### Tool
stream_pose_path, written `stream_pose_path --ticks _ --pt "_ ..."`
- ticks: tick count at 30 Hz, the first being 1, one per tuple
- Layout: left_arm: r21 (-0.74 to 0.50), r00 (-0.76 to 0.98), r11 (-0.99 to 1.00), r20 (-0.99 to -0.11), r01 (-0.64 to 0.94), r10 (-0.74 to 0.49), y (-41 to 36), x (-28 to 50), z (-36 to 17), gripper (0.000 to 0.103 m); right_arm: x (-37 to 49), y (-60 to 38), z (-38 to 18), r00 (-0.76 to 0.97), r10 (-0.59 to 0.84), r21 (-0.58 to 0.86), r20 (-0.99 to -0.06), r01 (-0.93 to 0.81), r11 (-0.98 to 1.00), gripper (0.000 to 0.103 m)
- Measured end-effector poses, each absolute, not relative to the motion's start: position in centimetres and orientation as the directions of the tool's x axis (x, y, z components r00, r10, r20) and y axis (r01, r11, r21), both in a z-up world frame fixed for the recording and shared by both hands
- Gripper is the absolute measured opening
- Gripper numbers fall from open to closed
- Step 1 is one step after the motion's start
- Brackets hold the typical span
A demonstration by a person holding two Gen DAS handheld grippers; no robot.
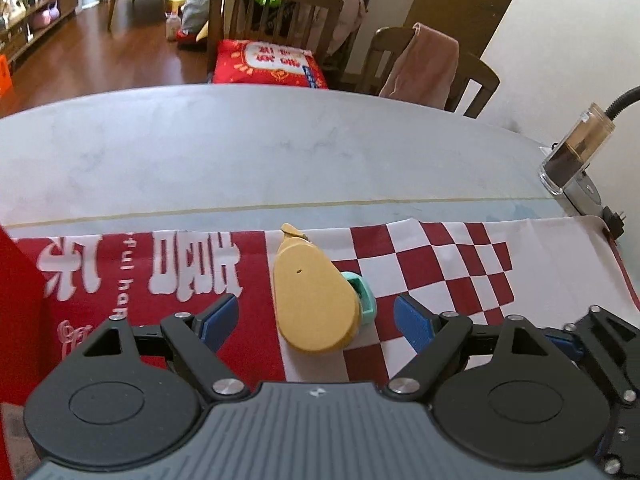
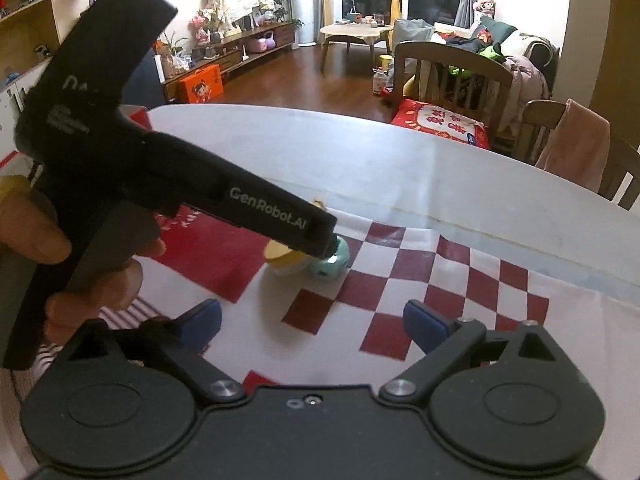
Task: Organize rigid objects
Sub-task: 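Grasp the yellow correction tape with the left tool while the right tool grasps the teal sharpener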
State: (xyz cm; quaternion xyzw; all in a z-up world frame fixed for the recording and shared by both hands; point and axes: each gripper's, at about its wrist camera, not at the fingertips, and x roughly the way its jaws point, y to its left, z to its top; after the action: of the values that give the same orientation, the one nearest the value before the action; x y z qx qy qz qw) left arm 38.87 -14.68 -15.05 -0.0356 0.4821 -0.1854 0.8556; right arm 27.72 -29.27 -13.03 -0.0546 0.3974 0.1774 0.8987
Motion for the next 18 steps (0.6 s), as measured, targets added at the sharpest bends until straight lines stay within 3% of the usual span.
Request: stream_pose_path --ticks 4,8,12,18 --pt "-0.228 0.459 0.928 -0.818 0.296 -0.348 -15.5 39.7 -15.8 0.085 29.0 -29.2 -14.4 0.607 0.264 0.037 -0.75 -0.359 0.932 0.077" --pt "-0.228 0.451 0.927 -0.822 0.298 -0.347 -15.8 40.2 -16.5 0.084 30.0 -28.8 -15.4 0.602 0.257 0.023 -0.756 -0.369 0.929 0.075" --pt "-0.232 0.457 0.926 -0.817 0.298 -0.352 -15.7 40.3 -16.8 0.084 30.7 -28.4 -16.1 0.617 0.241 -0.012 -0.749 -0.376 0.927 0.064" --pt "-0.218 0.478 0.932 -0.811 0.289 -0.338 -15.8 40.5 -16.6 0.07 31.5 -28.3 -16.4 0.63 0.263 0.013 -0.731 -0.373 0.928 0.051"
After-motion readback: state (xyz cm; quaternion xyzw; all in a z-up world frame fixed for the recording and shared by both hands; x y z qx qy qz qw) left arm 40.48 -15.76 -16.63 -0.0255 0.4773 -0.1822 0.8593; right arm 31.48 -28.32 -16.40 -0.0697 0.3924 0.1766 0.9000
